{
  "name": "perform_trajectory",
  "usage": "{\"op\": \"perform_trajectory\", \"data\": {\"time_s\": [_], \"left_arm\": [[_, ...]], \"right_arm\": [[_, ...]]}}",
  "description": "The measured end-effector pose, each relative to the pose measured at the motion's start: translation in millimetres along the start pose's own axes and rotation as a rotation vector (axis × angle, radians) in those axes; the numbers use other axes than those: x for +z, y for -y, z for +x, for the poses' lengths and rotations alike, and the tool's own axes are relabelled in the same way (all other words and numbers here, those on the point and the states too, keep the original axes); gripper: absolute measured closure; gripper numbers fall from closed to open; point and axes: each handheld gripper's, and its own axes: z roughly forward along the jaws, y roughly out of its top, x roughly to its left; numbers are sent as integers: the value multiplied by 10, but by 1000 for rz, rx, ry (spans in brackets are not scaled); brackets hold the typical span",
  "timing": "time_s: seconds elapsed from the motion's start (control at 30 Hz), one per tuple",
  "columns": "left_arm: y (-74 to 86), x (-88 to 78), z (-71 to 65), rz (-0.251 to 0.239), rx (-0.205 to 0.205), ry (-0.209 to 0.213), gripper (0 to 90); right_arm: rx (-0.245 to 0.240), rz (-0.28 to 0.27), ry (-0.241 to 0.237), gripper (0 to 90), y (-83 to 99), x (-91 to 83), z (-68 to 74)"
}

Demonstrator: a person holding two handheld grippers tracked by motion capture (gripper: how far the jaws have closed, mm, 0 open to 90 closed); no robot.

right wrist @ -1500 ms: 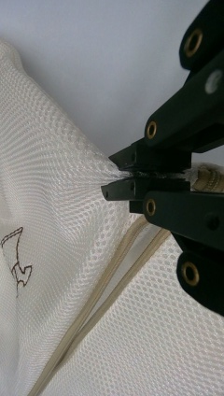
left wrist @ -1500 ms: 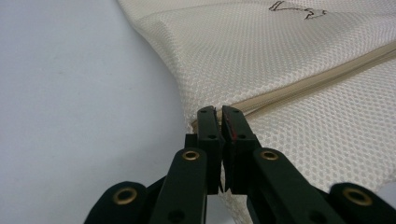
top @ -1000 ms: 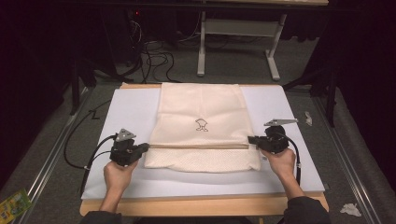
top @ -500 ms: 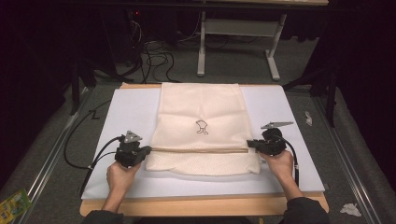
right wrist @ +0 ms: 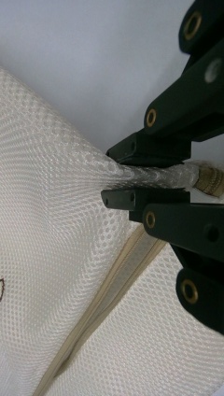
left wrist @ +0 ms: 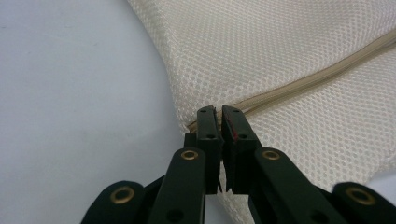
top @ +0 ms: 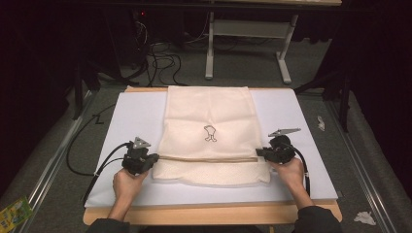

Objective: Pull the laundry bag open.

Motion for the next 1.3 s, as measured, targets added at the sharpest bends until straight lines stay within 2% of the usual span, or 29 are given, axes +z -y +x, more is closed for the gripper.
{"op": "perform_trajectory", "data": {"time_s": [0.1,0.3,0.43,0.5,0.63,0.87,0.97,1.13,1.3], "left_arm": [[-2,-4,-3,-7,-3,4,855],[-6,-39,6,-34,-5,20,788],[-12,-81,17,-64,-8,25,713],[-15,-116,29,-81,-17,26,674],[-20,-190,58,-114,-25,28,634],[-16,-322,123,-178,-40,15,597],[-8,-373,153,-206,-43,5,587],[35,-443,217,-247,-69,-7,586],[100,-502,290,-269,-87,-30,584]], "right_arm": [[0,2,4,760,-2,0,10],[7,-12,27,589,-10,-31,15],[-3,-46,40,547,-18,-81,16],[7,-63,41,535,-19,-113,11],[10,-91,44,549,-14,-174,-9],[18,-161,46,630,17,-326,-52],[42,-194,50,644,48,-401,-102],[69,-227,61,656,98,-501,-177],[96,-262,74,663,183,-586,-273]]}}
